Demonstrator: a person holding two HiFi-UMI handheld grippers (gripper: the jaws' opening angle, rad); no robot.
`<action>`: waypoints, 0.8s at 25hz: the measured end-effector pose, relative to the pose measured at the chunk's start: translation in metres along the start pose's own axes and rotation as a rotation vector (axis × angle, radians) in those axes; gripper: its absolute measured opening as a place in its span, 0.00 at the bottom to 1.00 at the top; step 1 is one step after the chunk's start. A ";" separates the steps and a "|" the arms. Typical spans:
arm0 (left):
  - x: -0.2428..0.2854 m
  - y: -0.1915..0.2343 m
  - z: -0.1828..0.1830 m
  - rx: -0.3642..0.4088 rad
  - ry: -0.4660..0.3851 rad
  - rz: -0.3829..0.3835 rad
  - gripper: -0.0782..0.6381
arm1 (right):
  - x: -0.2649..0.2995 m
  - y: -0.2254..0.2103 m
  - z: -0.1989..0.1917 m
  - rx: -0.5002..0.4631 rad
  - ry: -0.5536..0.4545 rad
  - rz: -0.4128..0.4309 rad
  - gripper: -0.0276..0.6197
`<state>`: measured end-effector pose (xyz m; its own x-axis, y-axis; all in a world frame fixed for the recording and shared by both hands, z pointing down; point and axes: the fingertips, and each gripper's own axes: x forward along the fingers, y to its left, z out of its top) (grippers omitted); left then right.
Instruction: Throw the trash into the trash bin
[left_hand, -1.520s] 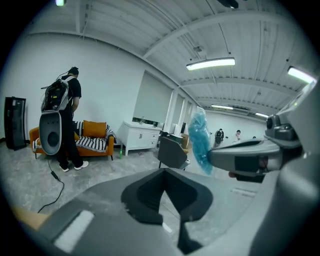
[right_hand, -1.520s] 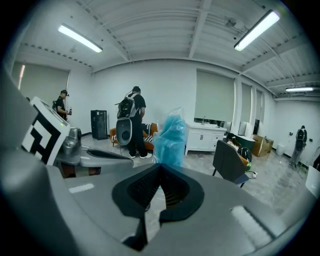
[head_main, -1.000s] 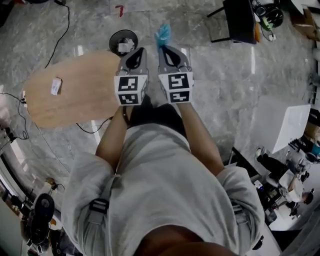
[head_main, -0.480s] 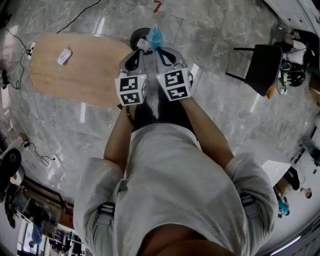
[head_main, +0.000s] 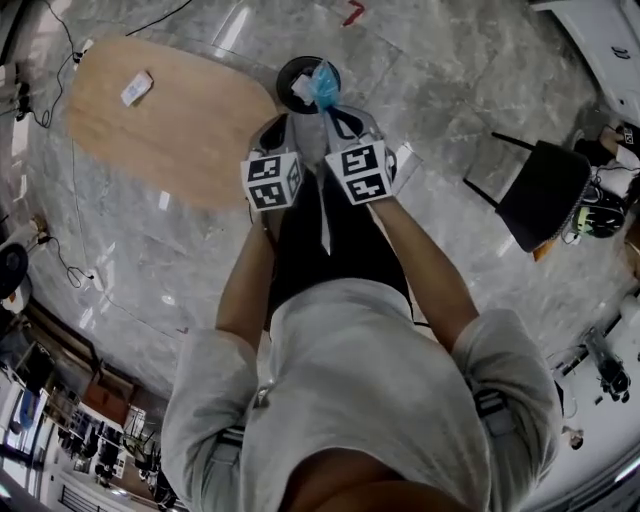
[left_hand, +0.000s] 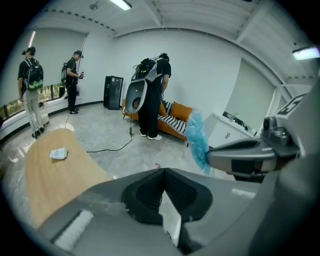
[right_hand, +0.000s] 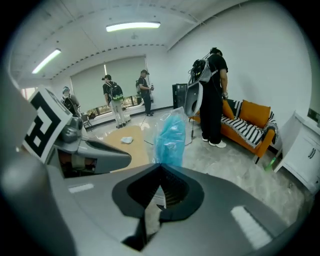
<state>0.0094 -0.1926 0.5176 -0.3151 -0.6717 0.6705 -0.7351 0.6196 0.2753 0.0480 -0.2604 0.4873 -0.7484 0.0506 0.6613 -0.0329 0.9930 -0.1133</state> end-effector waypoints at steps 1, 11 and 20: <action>0.009 0.002 -0.004 0.001 0.000 0.004 0.13 | 0.011 -0.001 -0.007 -0.003 0.010 0.010 0.06; 0.084 0.036 -0.087 -0.073 0.026 0.046 0.13 | 0.110 -0.009 -0.106 0.000 0.117 0.095 0.06; 0.152 0.050 -0.171 -0.104 0.081 0.040 0.13 | 0.168 -0.012 -0.178 -0.050 0.194 0.140 0.06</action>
<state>0.0270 -0.1942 0.7515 -0.2908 -0.6132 0.7345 -0.6555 0.6869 0.3139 0.0406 -0.2444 0.7313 -0.6017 0.2025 0.7726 0.0985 0.9788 -0.1798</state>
